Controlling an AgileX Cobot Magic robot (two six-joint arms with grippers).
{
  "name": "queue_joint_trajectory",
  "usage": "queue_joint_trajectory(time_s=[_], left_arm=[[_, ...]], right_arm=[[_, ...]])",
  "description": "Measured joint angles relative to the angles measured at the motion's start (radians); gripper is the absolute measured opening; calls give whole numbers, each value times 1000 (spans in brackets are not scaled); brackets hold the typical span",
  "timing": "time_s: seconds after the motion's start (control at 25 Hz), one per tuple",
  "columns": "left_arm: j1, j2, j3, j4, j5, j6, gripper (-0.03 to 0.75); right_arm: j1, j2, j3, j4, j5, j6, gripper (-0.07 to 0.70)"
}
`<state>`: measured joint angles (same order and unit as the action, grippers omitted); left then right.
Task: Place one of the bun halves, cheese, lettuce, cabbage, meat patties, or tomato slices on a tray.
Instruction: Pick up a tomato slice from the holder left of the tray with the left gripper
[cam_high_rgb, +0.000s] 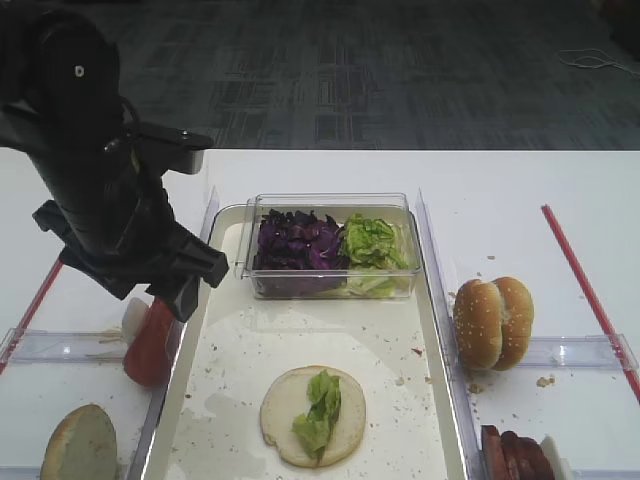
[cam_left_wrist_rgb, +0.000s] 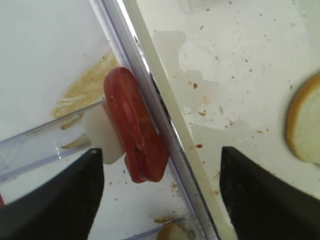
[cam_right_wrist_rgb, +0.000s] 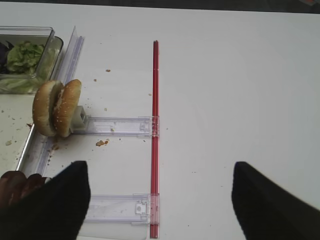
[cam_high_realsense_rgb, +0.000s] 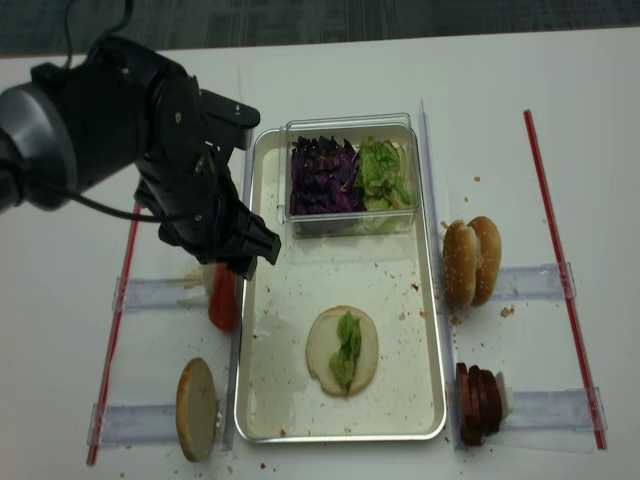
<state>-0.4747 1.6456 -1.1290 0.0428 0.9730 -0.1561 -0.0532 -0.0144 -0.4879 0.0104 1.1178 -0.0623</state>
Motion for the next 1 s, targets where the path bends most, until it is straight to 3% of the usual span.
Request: queue_joint_trajectory(time_s=[1.0], left_arm=[[0,109,-2,-2,-41,0,397]], right_arm=[[0,0,0,0,0,0,610]])
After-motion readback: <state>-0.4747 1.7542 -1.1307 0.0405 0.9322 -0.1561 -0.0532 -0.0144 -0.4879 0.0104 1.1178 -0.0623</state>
